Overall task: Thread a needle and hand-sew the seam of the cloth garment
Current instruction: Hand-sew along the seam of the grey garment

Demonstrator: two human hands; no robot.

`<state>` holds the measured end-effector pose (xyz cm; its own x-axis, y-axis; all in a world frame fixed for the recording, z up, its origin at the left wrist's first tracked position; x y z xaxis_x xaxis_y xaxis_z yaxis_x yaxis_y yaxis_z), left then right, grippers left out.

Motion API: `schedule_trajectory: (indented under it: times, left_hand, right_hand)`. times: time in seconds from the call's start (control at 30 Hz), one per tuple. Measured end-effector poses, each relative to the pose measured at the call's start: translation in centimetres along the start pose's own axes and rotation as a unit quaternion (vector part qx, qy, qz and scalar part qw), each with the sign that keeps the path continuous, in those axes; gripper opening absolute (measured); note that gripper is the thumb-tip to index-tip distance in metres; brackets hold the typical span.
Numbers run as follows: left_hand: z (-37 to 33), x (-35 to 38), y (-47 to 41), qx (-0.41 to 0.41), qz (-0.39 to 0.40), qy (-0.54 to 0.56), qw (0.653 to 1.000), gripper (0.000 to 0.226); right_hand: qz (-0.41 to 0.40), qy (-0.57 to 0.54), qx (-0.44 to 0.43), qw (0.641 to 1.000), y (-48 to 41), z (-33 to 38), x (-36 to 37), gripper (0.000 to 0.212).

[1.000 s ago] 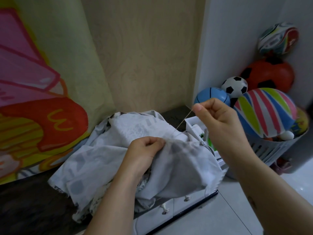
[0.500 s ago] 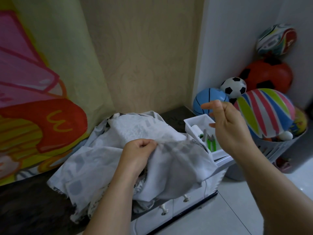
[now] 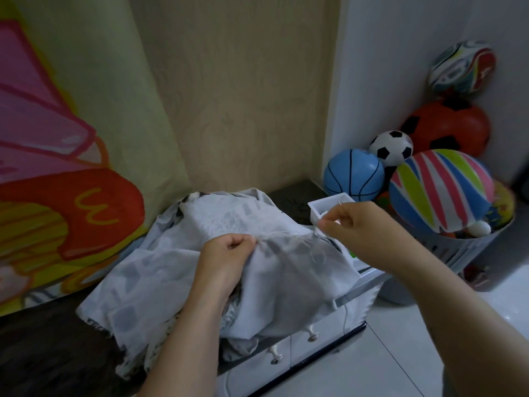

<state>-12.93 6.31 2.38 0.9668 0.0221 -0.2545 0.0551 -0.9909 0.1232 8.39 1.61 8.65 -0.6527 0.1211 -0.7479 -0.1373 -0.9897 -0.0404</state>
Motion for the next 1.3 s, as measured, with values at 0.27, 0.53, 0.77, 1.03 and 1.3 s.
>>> schedule_trajectory:
  times: [0.27, 0.53, 0.77, 1.03, 1.3]
  left_hand:
    - [0.4, -0.8, -0.5, 0.003, -0.03, 0.009, 0.999, 0.008]
    - [0.6, -0.6, -0.7, 0.002, -0.03, -0.013, 0.999, 0.01]
    - [0.7, -0.1, -0.7, 0.007, -0.018, -0.006, 1.0, 0.012]
    - [0.4, -0.2, -0.5, 0.011, -0.022, -0.019, 1.0, 0.012]
    - [-0.3, 0.3, -0.2, 0.02, 0.003, -0.013, 1.0, 0.01]
  right_hand:
    - [0.104, 0.167, 0.054, 0.979, 0.6, -2.8, 0.6, 0.019]
    - [-0.051, 0.054, 0.023, 0.997, -0.2, -1.9, -2.6, 0.022]
    - [-0.16, -0.391, -0.032, 0.906, 0.9, 1.0, -2.9, 0.034]
    - [0.228, -0.691, 0.024, 0.686, 2.5, 5.4, 0.8, 0.018]
    - [0.148, -0.139, 0.047, 0.978, 1.9, 2.1, 4.9, 0.015]
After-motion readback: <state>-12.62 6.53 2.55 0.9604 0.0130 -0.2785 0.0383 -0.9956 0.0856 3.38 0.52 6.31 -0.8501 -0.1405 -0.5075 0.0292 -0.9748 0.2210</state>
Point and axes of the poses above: each hand's wrist, its own y-axis away from the middle knuckle, its own x-axis out of the palm, z = x × y, the point moved 8 cm from there along -y, towards the middle knuckle, and after that the axes turned 2 degrees about -z, right-handed, at the moved point
